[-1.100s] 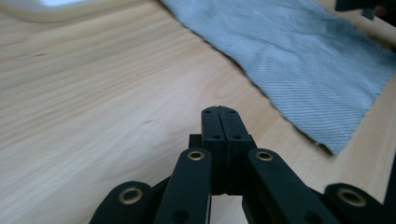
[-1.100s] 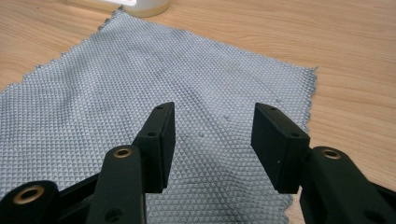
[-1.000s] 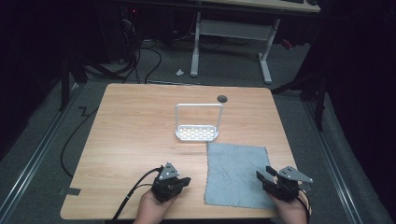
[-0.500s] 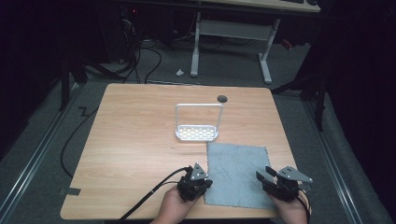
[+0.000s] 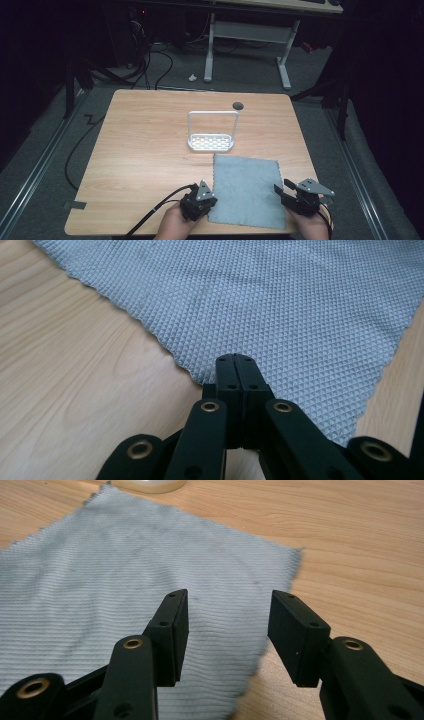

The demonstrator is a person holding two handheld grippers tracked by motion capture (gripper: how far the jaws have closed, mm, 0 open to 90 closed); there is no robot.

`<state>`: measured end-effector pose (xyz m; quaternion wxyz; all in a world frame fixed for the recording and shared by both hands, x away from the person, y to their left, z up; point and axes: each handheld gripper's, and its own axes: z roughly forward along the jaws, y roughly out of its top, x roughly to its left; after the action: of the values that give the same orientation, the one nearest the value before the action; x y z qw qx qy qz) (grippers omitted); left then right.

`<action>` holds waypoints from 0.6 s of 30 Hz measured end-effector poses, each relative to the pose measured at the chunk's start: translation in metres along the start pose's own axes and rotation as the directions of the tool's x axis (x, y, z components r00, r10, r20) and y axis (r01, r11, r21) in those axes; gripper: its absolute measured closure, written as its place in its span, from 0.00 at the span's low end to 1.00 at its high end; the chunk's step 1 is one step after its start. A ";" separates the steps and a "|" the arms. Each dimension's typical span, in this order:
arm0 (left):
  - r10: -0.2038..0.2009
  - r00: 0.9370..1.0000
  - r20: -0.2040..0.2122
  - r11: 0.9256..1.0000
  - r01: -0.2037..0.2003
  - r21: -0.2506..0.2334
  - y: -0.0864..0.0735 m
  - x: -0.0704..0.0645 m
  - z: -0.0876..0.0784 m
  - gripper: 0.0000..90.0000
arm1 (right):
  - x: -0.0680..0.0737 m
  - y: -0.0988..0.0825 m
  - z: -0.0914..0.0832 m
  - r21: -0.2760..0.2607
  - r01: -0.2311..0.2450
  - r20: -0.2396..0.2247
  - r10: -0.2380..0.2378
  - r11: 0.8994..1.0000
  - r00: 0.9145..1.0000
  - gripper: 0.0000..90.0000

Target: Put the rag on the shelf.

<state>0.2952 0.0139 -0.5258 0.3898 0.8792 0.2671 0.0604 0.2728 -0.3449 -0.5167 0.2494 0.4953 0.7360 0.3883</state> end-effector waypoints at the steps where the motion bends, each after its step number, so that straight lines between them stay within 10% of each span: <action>1: -0.007 1.000 0.001 1.000 0.007 0.000 -0.004 0.002 -0.004 1.00 | 0.000 0.000 0.000 0.002 0.004 -0.001 -0.004 1.000 1.000 0.57; 11: -0.058 0.998 0.010 0.998 0.058 0.016 -0.031 0.015 -0.036 1.00 | 0.010 0.000 0.006 0.030 0.017 -0.032 -0.016 0.999 0.999 0.62; 18: -0.088 0.996 -0.013 0.995 0.088 -0.052 -0.006 0.034 -0.027 1.00 | 0.026 0.006 0.014 0.074 0.063 -0.075 -0.057 0.995 0.996 0.87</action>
<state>0.3129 0.0525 -0.5153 0.4125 0.8558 0.3070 0.0570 0.2765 -0.3149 -0.5196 0.2147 0.4676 0.7735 0.3701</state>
